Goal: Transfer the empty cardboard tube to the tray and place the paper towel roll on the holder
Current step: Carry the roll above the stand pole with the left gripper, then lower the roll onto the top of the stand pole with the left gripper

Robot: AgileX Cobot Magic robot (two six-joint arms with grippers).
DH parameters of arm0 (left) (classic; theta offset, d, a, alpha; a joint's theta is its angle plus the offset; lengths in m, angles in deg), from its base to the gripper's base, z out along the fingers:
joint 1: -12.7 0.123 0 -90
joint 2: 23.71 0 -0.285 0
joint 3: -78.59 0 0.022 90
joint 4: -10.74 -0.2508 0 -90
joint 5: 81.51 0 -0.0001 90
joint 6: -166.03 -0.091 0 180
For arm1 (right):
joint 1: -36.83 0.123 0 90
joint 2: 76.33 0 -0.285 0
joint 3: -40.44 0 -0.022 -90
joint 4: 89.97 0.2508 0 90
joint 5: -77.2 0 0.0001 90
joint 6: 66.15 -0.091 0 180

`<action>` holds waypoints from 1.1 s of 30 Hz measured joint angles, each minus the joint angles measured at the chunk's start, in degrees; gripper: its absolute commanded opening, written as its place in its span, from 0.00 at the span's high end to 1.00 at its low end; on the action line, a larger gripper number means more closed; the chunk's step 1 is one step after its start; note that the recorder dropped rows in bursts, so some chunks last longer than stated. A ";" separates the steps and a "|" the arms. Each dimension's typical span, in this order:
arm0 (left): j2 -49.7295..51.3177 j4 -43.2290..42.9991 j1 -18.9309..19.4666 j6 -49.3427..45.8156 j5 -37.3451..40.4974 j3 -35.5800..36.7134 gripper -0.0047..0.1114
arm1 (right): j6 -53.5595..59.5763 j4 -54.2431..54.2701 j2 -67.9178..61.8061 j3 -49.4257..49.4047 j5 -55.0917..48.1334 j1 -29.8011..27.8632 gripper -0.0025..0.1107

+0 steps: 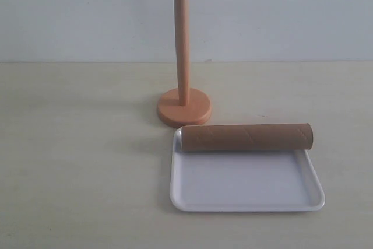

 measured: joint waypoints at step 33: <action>3.65 0.61 -1.92 0.71 -1.09 -3.08 0.92 | 0.00 0.00 0.00 0.00 0.00 0.00 0.97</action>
